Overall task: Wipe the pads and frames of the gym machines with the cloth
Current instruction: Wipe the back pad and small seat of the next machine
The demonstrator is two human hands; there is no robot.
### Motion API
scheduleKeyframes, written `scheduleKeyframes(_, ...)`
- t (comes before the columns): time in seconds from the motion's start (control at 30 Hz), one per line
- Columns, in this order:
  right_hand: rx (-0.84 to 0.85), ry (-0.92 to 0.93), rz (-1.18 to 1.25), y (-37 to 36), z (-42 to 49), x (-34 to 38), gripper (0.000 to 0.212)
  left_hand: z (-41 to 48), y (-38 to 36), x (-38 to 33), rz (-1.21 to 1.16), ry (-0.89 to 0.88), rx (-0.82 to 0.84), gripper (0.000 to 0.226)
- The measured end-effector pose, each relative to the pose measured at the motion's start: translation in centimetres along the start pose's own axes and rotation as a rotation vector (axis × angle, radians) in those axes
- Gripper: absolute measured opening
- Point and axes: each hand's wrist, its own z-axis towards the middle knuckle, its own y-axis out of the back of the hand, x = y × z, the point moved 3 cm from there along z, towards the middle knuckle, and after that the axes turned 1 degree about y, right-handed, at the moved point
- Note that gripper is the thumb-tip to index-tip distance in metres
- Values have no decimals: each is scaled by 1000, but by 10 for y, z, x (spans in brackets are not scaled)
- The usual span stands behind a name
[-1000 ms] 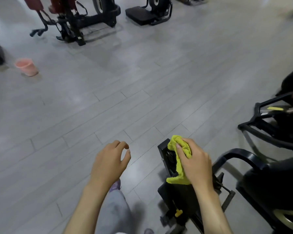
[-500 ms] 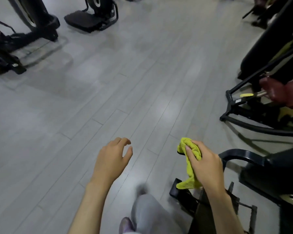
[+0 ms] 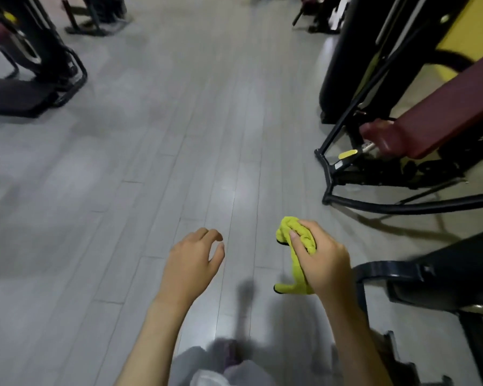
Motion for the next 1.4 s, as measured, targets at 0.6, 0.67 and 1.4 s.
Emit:
scheduleKeyframes(0.6, -226, -307, -188, 12, 326, -58, 23, 461, -70, -90, -98, -315, 185, 20)
scheduleKeyframes(0.67, -239, -332, -209, 19, 358, -65, 21, 501, -74, -109, -99, -351, 211, 21)
scheduleKeyframes(1.4, -514, -497, -165, 128, 747, -253, 21, 897, -206, -375, 23, -718, 327, 22)
